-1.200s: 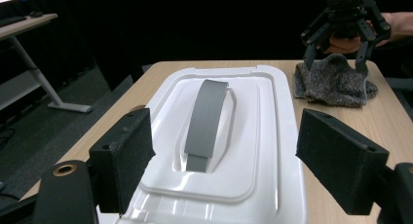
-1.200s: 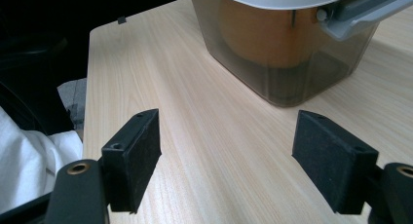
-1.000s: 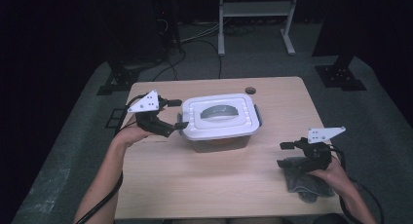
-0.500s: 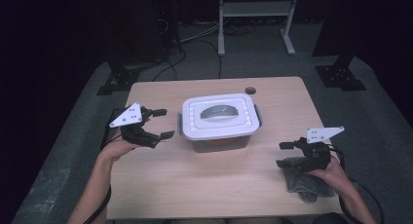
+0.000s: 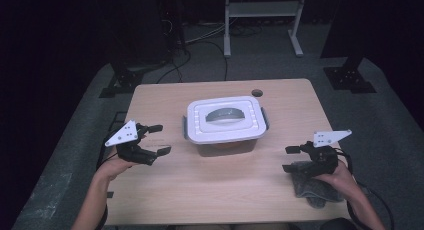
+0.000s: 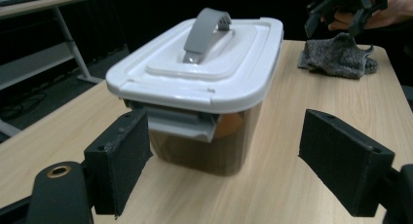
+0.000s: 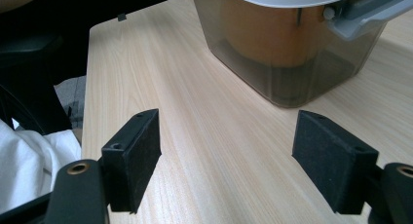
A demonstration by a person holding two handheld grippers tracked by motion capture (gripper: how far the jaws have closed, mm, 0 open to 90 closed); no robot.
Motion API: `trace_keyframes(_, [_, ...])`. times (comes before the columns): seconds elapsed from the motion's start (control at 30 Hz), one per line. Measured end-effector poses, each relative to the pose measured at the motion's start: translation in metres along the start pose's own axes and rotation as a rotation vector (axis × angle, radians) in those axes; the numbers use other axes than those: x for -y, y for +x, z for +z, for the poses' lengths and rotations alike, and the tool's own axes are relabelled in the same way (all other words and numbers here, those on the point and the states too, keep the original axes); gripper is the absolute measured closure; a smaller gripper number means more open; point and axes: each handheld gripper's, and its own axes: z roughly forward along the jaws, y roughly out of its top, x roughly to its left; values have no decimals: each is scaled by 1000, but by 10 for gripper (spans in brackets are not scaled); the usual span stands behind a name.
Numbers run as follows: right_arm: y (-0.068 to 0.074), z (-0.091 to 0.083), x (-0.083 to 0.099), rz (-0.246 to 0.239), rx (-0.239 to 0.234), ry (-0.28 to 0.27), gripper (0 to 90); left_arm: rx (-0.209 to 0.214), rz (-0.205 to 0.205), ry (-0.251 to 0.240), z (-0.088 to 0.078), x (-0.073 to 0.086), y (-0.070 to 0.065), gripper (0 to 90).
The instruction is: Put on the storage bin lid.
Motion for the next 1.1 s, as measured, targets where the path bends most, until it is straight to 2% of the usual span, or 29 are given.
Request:
trace_keyframes(0.3, [0, 0, 1, 0, -2, 0, 249, 3, -14, 21, 1, 18, -12, 176])
trace_keyframes(0.7, [-1, 1, 2, 1, -2, 1, 247, -2, -37, 17, 1, 34, -21, 172])
trace_keyframes(0.87, [-1, 1, 3, 5, -3, 6, 247, 13, -42, 36, 4, 43, -28, 173])
trace_keyframes(1.1, [-1, 3, 3, 4, -7, 9, 247, 20, -63, 30, 6, 54, -34, 172])
